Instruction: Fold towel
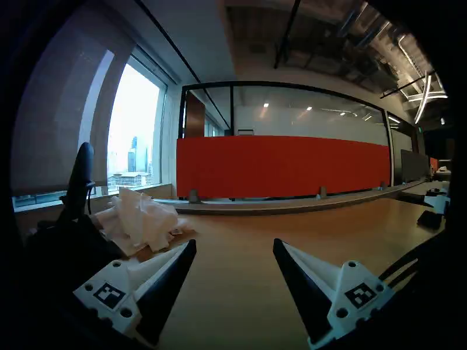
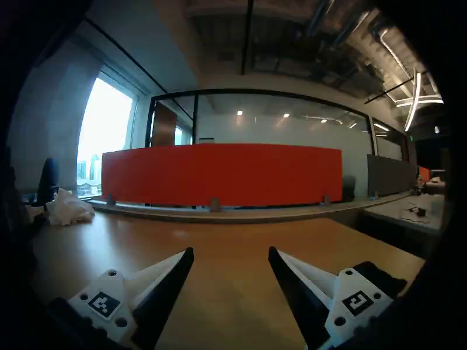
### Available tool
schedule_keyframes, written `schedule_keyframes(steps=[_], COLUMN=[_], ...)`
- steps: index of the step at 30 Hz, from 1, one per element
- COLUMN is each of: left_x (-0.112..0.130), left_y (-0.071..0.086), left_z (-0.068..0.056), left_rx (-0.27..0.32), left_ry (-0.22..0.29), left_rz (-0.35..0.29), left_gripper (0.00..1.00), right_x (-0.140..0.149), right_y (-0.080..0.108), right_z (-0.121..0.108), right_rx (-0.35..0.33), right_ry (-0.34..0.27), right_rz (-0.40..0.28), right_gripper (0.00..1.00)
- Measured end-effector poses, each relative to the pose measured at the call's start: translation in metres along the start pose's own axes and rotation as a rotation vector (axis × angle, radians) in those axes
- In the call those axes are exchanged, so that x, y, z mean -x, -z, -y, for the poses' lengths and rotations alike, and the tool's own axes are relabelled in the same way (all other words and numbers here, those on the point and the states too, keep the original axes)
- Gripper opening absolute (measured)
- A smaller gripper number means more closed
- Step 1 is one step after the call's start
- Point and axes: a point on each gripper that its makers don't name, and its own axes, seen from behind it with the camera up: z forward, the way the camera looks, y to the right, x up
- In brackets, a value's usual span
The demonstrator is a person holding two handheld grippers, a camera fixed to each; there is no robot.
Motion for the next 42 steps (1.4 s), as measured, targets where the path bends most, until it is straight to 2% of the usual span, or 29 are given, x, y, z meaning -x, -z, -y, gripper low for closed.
schedule_keyframes(steps=[42], left_x=[-0.012], left_y=[0.003], left_z=[0.006], left_rx=[0.001], left_ry=[0.003], left_rz=[0.005], left_gripper=[0.98], right_x=[-0.002], right_y=[0.001], right_z=[-0.001], right_rx=[0.000], right_ry=[0.001], right_rz=[0.000], right_gripper=[1.00])
